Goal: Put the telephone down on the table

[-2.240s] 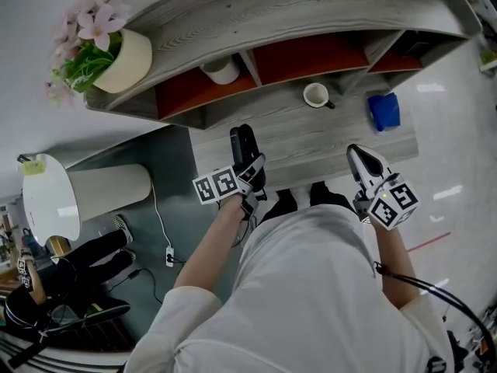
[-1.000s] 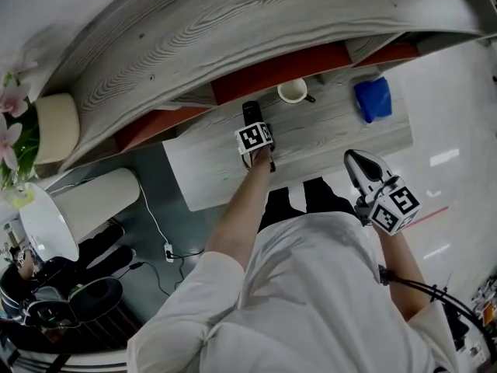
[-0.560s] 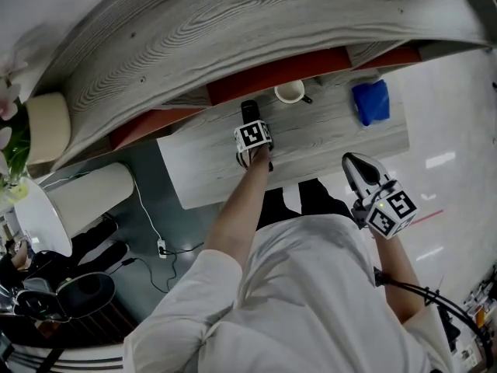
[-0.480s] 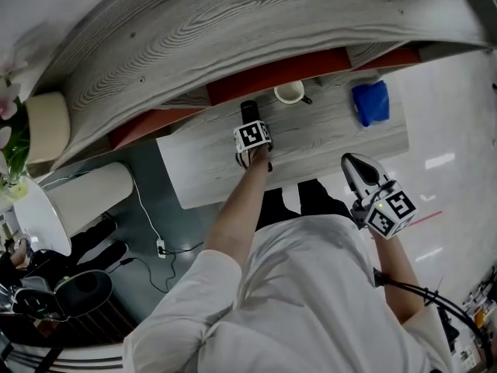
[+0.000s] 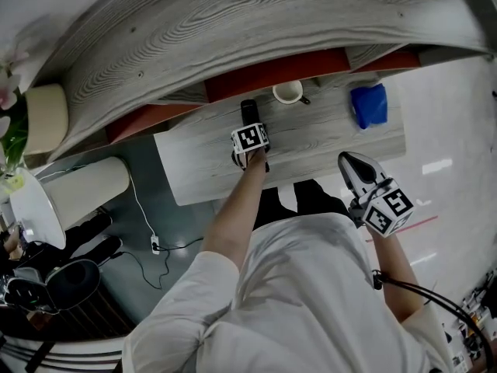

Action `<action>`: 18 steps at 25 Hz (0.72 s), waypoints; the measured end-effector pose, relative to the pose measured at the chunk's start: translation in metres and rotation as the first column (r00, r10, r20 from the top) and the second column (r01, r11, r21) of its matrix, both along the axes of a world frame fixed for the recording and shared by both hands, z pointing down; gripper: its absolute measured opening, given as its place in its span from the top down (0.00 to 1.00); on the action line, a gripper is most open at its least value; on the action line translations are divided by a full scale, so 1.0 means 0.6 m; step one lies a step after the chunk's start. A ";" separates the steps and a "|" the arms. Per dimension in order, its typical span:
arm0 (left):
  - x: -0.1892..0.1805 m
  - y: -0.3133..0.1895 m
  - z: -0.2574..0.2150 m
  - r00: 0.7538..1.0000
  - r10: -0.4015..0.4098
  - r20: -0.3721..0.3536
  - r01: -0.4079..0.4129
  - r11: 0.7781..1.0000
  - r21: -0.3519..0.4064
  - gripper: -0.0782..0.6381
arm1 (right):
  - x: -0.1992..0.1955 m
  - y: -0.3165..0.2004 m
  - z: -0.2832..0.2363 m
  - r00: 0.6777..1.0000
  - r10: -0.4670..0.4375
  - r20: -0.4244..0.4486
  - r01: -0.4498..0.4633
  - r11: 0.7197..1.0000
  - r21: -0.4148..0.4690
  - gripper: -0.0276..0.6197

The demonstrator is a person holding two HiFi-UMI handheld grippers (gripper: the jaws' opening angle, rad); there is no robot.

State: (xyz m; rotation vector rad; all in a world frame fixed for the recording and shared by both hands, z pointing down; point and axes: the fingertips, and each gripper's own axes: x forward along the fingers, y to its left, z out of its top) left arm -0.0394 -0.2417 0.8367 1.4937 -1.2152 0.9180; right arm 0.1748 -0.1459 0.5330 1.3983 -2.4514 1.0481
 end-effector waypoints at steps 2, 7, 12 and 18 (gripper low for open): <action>-0.001 0.004 -0.002 1.000 -0.006 -0.011 0.006 1.000 0.014 0.46 | 0.003 0.000 0.000 1.000 -0.007 0.001 0.007 1.000 -0.001 0.93; -0.006 0.008 -0.020 1.000 0.003 -0.007 -0.003 0.997 0.074 0.45 | 0.009 -0.005 -0.004 0.999 -0.032 0.011 0.032 0.999 0.008 0.93; -0.015 0.016 -0.059 1.000 0.015 0.008 -0.016 0.989 0.146 0.44 | 0.009 -0.010 -0.015 0.996 -0.091 0.010 0.091 0.995 0.041 0.93; -0.046 0.032 -0.124 1.000 -0.016 0.027 0.008 0.966 0.260 0.44 | 0.003 -0.014 -0.016 0.986 -0.164 0.015 0.162 0.984 0.075 0.93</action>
